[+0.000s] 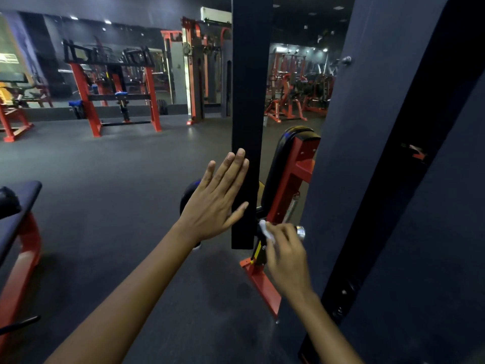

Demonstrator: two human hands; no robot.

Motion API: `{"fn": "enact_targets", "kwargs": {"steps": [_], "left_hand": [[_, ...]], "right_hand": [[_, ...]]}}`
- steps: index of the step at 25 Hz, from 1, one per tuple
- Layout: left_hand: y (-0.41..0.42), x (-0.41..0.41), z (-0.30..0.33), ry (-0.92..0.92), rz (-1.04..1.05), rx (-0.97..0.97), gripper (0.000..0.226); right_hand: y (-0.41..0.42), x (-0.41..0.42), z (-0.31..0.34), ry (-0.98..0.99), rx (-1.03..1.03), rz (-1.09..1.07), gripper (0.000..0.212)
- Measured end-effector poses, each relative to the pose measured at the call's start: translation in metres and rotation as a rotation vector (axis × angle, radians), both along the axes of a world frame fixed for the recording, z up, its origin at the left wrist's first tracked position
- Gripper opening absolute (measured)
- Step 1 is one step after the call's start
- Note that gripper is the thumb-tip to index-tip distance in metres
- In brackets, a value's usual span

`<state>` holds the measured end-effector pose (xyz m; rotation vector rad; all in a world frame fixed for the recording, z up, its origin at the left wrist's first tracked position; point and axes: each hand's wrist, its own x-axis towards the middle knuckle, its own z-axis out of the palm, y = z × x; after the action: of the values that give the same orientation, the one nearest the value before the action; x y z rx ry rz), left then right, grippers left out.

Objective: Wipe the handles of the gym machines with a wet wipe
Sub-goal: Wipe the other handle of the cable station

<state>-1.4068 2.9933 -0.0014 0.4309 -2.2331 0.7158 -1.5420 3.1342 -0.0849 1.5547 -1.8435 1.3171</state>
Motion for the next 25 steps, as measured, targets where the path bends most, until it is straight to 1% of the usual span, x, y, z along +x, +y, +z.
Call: {"fn": "enact_targets", "kwargs": {"steps": [3,5,7,10,13,17,20,23,25], "left_hand": [[-0.002,-0.002,-0.002,0.008,-0.022,0.017,0.079],[-0.002,-0.003,-0.002,0.007,-0.019,0.021,0.079],[-0.001,-0.004,0.0,0.002,-0.011,0.029,0.079],[-0.003,-0.004,-0.001,-0.013,0.007,0.031,0.081],[-0.005,-0.003,-0.003,-0.026,0.012,0.034,0.082],[-0.007,-0.006,-0.004,-0.03,-0.007,0.054,0.083],[-0.006,-0.009,-0.005,-0.02,-0.016,0.063,0.083],[-0.008,-0.008,-0.005,-0.023,-0.006,0.055,0.084],[-0.008,-0.007,-0.005,-0.025,-0.006,0.058,0.084]], "right_hand": [[-0.015,0.01,-0.026,0.11,0.13,-0.053,0.033],[-0.023,0.007,-0.025,0.133,0.166,-0.073,0.029],[-0.024,0.002,-0.024,0.158,0.161,-0.115,0.024],[-0.015,-0.011,-0.02,0.089,0.084,-0.185,0.012],[-0.004,-0.033,-0.016,-0.001,0.028,-0.258,0.019],[0.007,-0.058,-0.021,-0.117,0.007,-0.354,0.018],[0.006,-0.06,-0.023,-0.187,-0.02,-0.343,0.016],[0.001,-0.048,-0.025,-0.188,-0.054,-0.298,0.017],[-0.007,-0.035,-0.028,-0.18,-0.041,-0.228,0.017]]}}
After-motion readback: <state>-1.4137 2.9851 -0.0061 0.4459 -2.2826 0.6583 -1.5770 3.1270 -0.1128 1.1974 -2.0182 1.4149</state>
